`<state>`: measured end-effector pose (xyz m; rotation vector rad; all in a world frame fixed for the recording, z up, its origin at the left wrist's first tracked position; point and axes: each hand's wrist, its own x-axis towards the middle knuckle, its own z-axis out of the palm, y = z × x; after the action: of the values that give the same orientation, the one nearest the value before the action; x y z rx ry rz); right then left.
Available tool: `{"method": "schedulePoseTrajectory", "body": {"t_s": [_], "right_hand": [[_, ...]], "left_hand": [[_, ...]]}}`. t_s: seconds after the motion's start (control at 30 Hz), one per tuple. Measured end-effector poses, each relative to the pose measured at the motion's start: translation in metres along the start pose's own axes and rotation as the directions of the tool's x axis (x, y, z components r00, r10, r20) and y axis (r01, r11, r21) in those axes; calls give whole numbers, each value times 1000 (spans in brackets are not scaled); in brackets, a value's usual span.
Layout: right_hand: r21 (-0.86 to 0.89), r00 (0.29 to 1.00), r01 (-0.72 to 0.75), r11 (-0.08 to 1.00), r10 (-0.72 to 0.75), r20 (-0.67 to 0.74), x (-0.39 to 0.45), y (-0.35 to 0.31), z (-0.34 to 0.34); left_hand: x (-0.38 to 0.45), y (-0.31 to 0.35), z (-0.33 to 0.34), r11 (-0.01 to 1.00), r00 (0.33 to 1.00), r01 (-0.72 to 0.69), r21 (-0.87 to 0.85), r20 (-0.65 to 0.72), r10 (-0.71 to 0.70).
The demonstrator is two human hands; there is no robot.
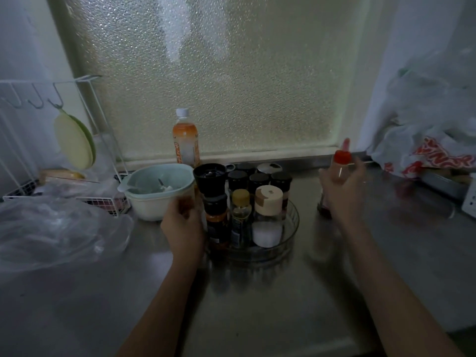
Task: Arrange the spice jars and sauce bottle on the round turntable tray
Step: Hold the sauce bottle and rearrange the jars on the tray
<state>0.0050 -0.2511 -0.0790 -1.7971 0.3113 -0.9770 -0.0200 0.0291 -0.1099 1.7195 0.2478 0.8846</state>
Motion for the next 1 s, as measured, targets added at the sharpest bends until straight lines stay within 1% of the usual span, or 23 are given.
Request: {"method": "schedulePoseTrajectory", "body": {"t_s": [0.03,0.07,0.1,0.17,0.23,0.27,0.33,0.4,0.43,0.47,0.5,0.57,0.67,0.73,0.87,0.97,1.0], "right_hand": [[-23,997,-26,999,27,72,5,4,2],[-28,993,-29,999,32,109,8,10,4],[-26,993,-30,999,33,109,10,16,6],[-44,995,-62,997,65,82,10,23,8],[-93,995,-65,994,72,74,8,23,8],[-95,998,-34,995,39,54,5,19,7],[-27,997,59,998,-60,-42,-4,6,1],[109,972,175,978,-154,-179,-13,-10,-8],[171,954,236,957,-195,-226,-17,-16,-11],[219,944,279,935,-225,-241,-21,-20,-14],[264,948,287,921,-235,-213,-26,-23,-15],[305,965,261,916,-247,-85,-37,-26,-12],[228,934,326,917,-351,75,-52,-25,-5],[209,909,360,909,-392,138,-56,-24,-1],[262,902,343,902,-394,178,-62,-22,3],[283,891,389,877,-436,127,-70,-22,6],[288,889,401,870,-446,108,-71,-23,6]], "left_hand": [[-2,3,0,997,996,-72,-17,-51,71],[-5,7,0,988,986,-148,-44,-85,143],[-9,11,-1,973,973,-218,-76,-96,211],[-18,17,1,936,943,-333,-116,-45,329],[-27,20,3,903,905,-416,-102,50,423],[-29,21,3,889,885,-451,-83,88,457],[-30,22,2,863,851,-505,-29,148,503],[-28,21,-1,844,832,-534,47,207,515],[-27,21,-4,837,828,-540,87,230,511],[-26,21,-6,832,828,-542,118,244,505],[-25,21,-9,832,830,-538,134,253,497],[-24,24,-12,841,836,-525,132,267,480],[-25,26,-13,827,824,-543,144,282,491],[-26,26,-13,804,811,-567,178,289,508],[-27,25,-11,806,826,-551,216,280,490],[-30,28,-11,820,812,-557,133,294,504],[-31,30,-12,828,814,-552,100,279,509]]}}
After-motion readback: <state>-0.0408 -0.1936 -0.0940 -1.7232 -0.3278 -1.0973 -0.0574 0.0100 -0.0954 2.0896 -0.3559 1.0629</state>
